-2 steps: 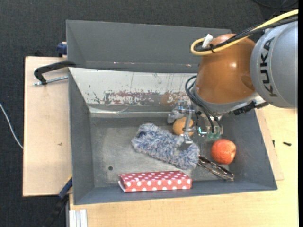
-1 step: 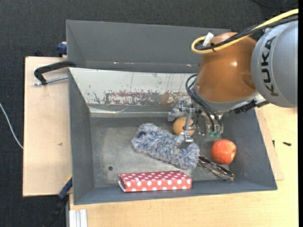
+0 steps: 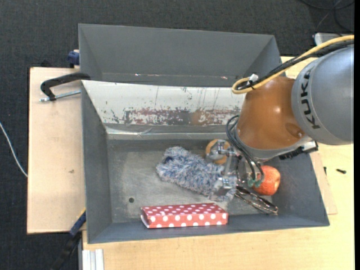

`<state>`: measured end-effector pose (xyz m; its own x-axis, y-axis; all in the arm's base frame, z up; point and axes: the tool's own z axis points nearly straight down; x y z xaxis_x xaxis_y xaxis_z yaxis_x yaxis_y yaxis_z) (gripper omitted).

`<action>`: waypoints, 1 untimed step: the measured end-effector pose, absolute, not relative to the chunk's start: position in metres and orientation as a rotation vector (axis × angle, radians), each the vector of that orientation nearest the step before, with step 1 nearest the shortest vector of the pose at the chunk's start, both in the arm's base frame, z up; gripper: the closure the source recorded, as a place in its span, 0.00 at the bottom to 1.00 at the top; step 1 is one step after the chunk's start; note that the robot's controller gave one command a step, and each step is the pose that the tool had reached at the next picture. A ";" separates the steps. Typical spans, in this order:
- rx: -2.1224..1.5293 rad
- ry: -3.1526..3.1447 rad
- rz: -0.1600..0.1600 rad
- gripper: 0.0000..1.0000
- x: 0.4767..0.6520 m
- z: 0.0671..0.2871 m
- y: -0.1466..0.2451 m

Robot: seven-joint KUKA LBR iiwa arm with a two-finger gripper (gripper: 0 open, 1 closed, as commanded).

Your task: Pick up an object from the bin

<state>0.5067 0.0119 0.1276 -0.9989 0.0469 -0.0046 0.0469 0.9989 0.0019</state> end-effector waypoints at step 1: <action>0.047 3.139 0.003 0.00 0.524 0.071 -0.022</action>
Offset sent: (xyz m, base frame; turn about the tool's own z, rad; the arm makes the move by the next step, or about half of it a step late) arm 0.0129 -0.0247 -0.0576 0.3494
